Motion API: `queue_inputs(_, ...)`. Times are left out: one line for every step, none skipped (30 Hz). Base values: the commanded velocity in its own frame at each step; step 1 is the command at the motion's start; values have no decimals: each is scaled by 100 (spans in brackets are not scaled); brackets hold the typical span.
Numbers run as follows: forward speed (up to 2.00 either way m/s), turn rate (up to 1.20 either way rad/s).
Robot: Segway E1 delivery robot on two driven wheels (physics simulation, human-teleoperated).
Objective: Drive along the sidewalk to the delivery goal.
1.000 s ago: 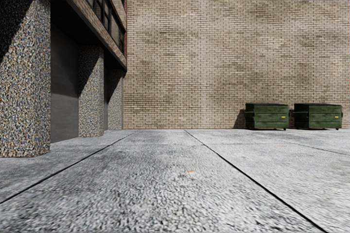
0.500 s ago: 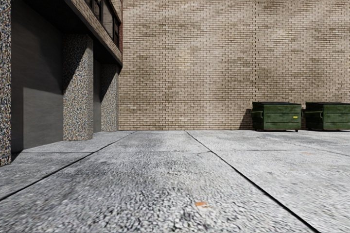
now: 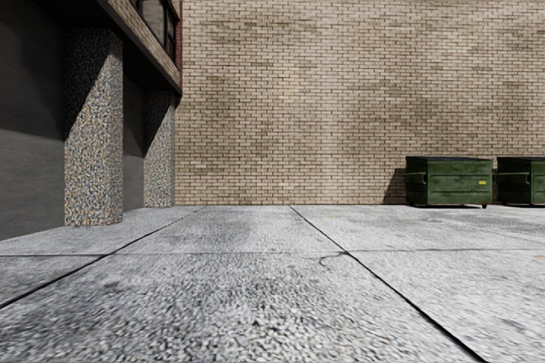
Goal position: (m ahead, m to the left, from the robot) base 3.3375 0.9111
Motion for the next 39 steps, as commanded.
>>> queue_inputs(200, 0)
queue_inputs(200, 0)
queue_inputs(200, 0)
queue_inputs(200, 0)
queue_inputs(200, 0)
queue_inputs(200, 0)
queue_inputs(200, 0)
queue_inputs(200, 0)
queue_inputs(200, 0)
queue_inputs(200, 0)
queue_inputs(200, 0)
queue_inputs(200, 0)
queue_inputs(200, 0)
queue_inputs(200, 0)
queue_inputs(200, 0)
queue_inputs(200, 0)
queue_inputs(200, 0)
queue_inputs(200, 0)
queue_inputs(200, 0)
queue_inputs(200, 0)
queue_inputs(200, 0)
queue_inputs(200, 0)
queue_inputs(200, 0)
queue_inputs(200, 0)
queue_inputs(200, 0)
queue_inputs(200, 0)
queue_inputs(200, 0)
queue_inputs(200, 0)
queue_inputs(200, 0)
queue_inputs(200, 0)
queue_inputs(200, 0)
queue_inputs(200, 0)
queue_inputs(200, 0)
queue_inputs(200, 0)
queue_inputs(200, 0)
queue_inputs(200, 0)
queue_inputs(200, 0)
queue_inputs(200, 0)
queue_inputs(200, 0)
